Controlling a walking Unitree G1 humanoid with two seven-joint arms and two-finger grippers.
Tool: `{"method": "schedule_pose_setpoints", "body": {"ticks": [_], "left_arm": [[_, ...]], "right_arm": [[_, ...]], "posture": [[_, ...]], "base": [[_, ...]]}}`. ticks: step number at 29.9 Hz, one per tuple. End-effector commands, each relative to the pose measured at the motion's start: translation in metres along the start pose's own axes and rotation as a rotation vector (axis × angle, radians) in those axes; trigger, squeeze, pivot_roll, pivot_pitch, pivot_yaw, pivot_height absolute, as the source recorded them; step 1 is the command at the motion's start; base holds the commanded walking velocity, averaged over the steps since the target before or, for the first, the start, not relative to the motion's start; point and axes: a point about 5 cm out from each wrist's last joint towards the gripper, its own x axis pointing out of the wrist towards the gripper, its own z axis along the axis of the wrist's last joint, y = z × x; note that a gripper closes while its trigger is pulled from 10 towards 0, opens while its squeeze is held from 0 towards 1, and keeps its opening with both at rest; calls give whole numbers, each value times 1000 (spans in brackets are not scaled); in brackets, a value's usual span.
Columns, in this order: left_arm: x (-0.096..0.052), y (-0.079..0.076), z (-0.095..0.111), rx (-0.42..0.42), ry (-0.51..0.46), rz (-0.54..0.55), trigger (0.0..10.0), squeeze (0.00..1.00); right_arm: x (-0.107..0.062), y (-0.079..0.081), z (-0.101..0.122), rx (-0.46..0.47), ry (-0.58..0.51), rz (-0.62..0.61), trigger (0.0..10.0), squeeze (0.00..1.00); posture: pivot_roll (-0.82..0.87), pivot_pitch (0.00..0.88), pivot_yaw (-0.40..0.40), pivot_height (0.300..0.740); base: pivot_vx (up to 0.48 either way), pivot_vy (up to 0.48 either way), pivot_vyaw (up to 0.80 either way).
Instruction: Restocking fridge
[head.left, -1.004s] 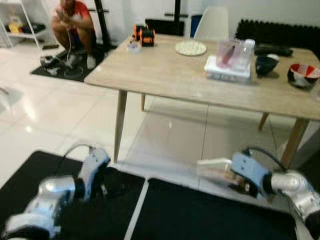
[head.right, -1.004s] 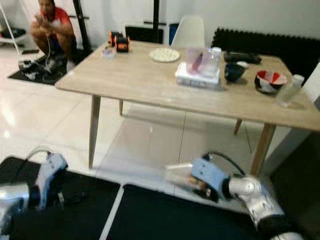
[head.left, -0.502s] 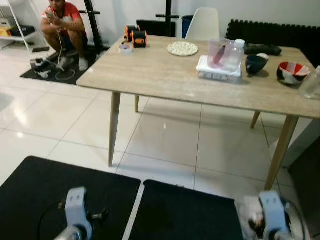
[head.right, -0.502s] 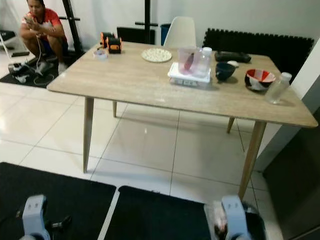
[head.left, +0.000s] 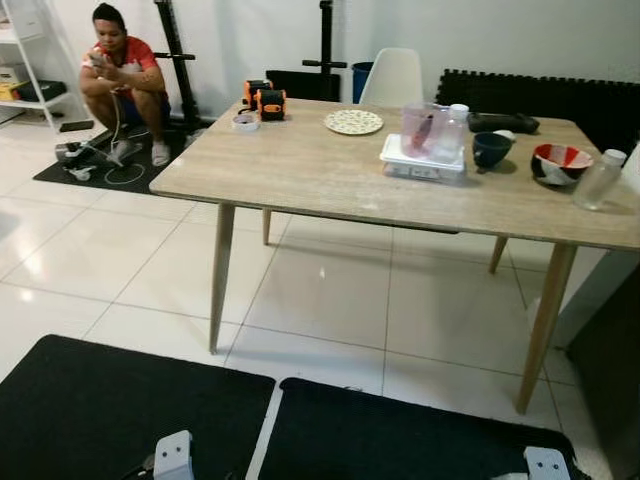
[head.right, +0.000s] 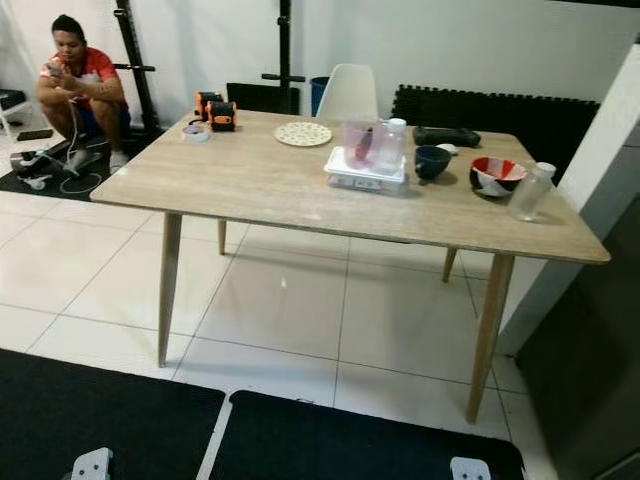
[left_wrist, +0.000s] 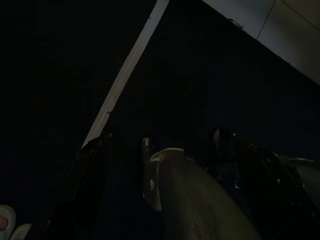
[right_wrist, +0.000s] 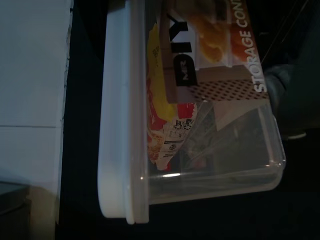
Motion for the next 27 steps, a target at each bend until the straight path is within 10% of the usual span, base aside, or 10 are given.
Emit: {"method": "schedule_pose_setpoints", "body": {"ticks": [1, 27], "left_arm": [[0, -3, -5, 11, 20, -5, 10000, 0], [1, -8, -12, -26, 30, -10, 10000, 0]], "right_arm": [[3, 7, 16, -2, -42, 14, 10000, 0], [4, 16, 14, -69, -15, 35, 10000, 0]], "posture": [[-58, 0, -18, 740], [-59, 0, -16, 740]], "base": [[0, 0, -800], [0, 0, -800]]}}
